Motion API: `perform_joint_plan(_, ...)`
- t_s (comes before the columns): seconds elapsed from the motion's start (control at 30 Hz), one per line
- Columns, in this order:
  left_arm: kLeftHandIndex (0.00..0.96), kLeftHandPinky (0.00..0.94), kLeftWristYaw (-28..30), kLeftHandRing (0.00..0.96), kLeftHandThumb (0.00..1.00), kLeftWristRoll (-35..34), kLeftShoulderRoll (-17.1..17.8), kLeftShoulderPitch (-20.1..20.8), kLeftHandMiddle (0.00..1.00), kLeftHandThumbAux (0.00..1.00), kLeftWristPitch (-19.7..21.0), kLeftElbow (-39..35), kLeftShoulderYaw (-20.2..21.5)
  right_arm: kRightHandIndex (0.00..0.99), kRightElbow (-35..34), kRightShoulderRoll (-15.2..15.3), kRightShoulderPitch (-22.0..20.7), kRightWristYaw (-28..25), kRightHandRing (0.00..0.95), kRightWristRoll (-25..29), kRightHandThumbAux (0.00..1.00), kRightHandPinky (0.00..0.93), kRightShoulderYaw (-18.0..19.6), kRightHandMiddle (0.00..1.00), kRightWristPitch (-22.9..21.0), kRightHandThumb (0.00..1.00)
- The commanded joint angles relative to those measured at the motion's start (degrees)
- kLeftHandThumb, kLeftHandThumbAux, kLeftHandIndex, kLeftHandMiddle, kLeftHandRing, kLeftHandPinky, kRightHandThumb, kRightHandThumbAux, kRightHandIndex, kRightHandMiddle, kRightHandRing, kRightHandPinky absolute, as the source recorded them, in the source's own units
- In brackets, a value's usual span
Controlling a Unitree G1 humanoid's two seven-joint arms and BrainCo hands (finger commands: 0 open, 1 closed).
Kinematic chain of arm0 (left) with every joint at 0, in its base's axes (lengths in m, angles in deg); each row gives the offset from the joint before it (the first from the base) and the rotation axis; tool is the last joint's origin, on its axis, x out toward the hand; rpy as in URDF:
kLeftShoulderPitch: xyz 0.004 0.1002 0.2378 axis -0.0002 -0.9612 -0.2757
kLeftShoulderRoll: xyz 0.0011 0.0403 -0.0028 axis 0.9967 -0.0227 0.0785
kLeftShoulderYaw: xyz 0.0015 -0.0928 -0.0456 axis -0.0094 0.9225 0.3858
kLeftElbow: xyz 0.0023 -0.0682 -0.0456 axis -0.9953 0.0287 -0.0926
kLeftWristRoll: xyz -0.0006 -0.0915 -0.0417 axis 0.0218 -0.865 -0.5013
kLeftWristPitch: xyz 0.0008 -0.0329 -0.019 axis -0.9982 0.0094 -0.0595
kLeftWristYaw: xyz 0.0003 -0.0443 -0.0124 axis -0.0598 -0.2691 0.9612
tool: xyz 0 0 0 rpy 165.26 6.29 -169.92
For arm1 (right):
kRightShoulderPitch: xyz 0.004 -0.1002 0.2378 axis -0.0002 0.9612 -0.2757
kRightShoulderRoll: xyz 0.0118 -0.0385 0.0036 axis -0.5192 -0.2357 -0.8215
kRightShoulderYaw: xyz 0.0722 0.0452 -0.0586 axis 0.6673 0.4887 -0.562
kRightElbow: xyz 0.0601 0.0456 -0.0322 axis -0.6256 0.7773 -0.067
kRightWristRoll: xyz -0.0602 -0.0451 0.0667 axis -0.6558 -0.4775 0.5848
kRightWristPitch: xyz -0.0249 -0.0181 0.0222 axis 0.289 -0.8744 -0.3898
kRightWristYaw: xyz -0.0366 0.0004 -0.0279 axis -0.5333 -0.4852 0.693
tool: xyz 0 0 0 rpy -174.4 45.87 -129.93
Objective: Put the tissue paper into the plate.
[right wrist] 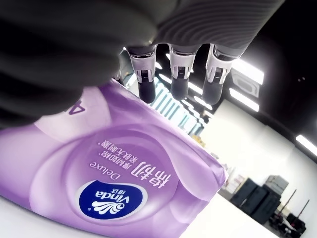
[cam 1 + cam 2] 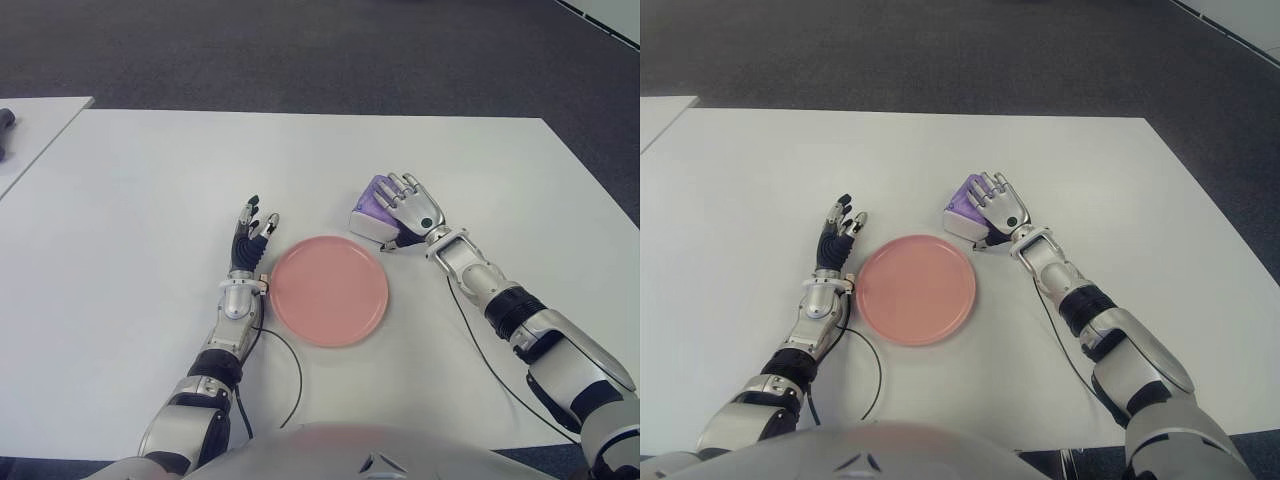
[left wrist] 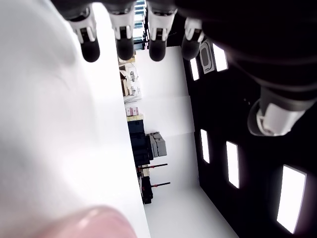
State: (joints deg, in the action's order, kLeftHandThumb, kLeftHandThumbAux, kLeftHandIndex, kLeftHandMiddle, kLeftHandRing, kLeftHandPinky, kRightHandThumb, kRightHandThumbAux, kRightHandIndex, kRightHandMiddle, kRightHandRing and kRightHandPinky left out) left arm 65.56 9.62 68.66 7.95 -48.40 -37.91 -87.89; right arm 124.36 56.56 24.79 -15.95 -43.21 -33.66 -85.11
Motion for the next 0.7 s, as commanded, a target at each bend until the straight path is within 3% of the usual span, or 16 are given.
perform_joint_plan(0.03, 0.0, 0.0, -0.6, 0.0, 0.0, 0.4, -0.4, -1.9, 0.0, 0.441, 2.0, 0.8, -0.1, 0.0, 3.1, 0.1, 4.1, -1.4, 0.0, -1.1, 0.369, 0.0, -2.8, 0.0, 1.0, 0.058)
perform_joint_plan(0.43, 0.0, 0.0, -0.3, 0.0, 0.0, 0.0, -0.4, -1.8, 0.0, 0.435, 2.4, 0.9, 0.1, 0.0, 3.3, -0.1, 4.7, 1.7, 0.0, 1.4, 0.429, 0.0, -1.9, 0.0, 2.8, 0.109)
perform_joint_plan(0.57, 0.0, 0.0, 0.1, 0.0, 0.0, -0.4, -0.4, -1.7, 0.0, 0.433, 2.8, 0.8, 0.3, 0.0, 3.9, -0.4, 5.0, 5.1, 0.048, 3.3, 0.511, 0.105, -1.1, 0.054, 4.3, 0.144)
perform_joint_plan(0.7, 0.0, 0.0, 0.2, 0.0, 0.0, -0.7, -0.5, -1.7, 0.0, 0.431, 3.2, 0.3, 0.3, 0.214, 4.9, -0.7, 4.9, 9.1, 0.3, 5.0, 0.588, 0.346, -0.4, 0.291, 6.4, 0.327)
